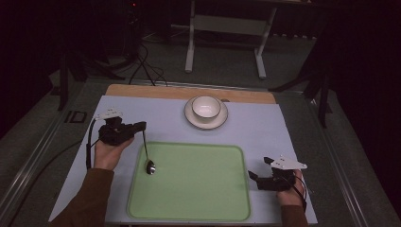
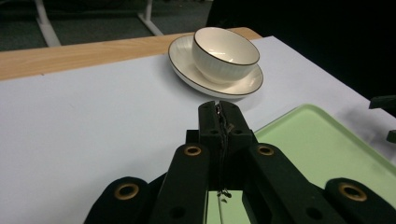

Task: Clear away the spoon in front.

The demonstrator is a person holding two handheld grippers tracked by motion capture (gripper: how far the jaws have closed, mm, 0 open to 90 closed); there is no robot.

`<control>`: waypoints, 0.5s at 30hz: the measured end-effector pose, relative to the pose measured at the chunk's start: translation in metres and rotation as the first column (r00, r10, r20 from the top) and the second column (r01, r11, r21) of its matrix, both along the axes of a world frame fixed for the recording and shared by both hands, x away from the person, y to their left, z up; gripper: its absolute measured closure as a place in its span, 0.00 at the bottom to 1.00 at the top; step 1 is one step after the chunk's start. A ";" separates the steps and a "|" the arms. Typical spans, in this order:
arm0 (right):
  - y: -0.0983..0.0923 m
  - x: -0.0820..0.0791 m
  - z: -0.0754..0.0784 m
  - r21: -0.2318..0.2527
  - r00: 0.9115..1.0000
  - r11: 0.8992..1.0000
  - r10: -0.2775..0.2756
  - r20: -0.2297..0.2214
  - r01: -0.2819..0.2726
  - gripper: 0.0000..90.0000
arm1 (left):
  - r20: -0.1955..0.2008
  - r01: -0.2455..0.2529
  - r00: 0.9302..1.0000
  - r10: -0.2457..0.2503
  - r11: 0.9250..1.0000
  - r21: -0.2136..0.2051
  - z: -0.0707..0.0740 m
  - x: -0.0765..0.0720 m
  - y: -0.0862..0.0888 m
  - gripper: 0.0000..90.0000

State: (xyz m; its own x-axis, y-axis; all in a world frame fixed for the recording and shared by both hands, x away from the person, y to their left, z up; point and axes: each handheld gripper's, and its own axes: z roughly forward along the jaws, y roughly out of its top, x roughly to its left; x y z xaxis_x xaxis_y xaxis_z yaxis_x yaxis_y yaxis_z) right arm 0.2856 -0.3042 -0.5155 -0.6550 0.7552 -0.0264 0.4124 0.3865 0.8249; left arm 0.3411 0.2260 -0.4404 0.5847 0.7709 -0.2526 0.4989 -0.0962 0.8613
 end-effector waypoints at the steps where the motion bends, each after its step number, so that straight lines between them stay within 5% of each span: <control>1: 0.000 0.000 0.000 -0.001 1.000 1.000 0.001 -0.001 -0.001 0.15 | -0.004 0.000 1.000 0.000 1.000 0.005 -0.002 0.000 -0.001 0.99; 8: 0.001 0.000 0.000 -0.015 1.000 1.000 0.002 -0.002 -0.002 0.15 | -0.025 0.004 1.000 -0.004 1.000 -0.004 -0.018 -0.004 -0.002 0.97; 15: 0.003 0.000 -0.001 -0.035 1.000 0.999 0.006 -0.005 -0.006 0.15 | -0.041 -0.013 0.999 0.011 0.998 -0.055 -0.035 -0.016 0.001 0.96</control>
State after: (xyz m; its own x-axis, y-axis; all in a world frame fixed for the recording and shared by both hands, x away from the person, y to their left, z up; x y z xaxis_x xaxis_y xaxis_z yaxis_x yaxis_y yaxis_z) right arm 0.2857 -0.3009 -0.5168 -0.6599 0.7497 -0.0495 0.4138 0.4177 0.8089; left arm 0.3249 0.2268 -0.4754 0.5639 0.7619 -0.3185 0.5348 -0.0430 0.8439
